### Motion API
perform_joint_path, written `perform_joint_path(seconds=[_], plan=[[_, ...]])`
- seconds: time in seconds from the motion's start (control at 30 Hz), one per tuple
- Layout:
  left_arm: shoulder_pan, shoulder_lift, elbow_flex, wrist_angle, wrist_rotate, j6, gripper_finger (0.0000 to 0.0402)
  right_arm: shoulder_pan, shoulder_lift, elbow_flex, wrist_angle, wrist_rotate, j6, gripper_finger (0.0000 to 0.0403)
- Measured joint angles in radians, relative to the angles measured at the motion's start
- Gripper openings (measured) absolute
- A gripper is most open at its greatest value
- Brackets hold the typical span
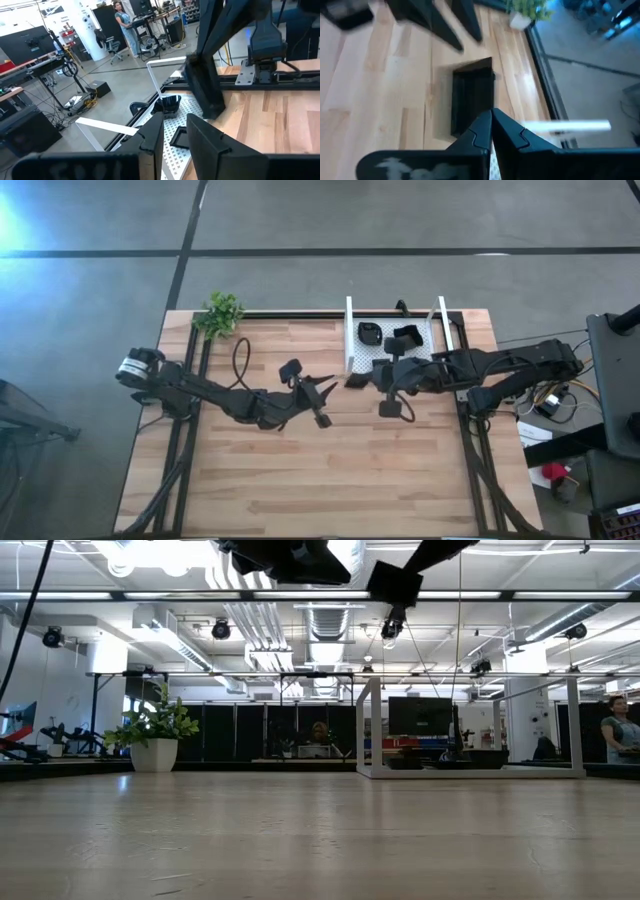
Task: Pick & Place Mini shaped plates
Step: Stack the square plate on top of the other square plates on the shelf
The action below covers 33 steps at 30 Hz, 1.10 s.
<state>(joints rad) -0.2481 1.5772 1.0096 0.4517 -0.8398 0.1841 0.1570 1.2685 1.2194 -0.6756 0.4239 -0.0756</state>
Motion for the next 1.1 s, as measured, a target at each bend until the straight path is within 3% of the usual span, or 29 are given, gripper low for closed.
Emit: perform_joint_path(seconds=[0.27,0.53,0.6,0.83,1.1], plan=[[-0.016,-0.022,0.001,0.000,0.001,0.000,0.0081,-0.001,-0.005,0.000,-0.153,0.084,0.194,0.0008],[-0.026,-0.029,0.001,0.001,0.004,0.000,0.0081,-0.067,-0.005,-0.006,-0.329,0.223,0.762,0.0008],[-0.027,-0.029,0.001,0.001,0.004,0.000,0.0081,-0.094,-0.005,-0.023,-0.350,0.229,0.833,0.0008],[-0.029,-0.029,0.001,0.001,0.004,-0.002,0.0081,-0.202,-0.005,-0.123,-0.358,0.188,0.942,0.0008],[-0.029,-0.029,0.001,0.001,0.004,-0.003,0.0081,-0.307,-0.005,-0.217,-0.290,0.092,0.753,0.0008]])
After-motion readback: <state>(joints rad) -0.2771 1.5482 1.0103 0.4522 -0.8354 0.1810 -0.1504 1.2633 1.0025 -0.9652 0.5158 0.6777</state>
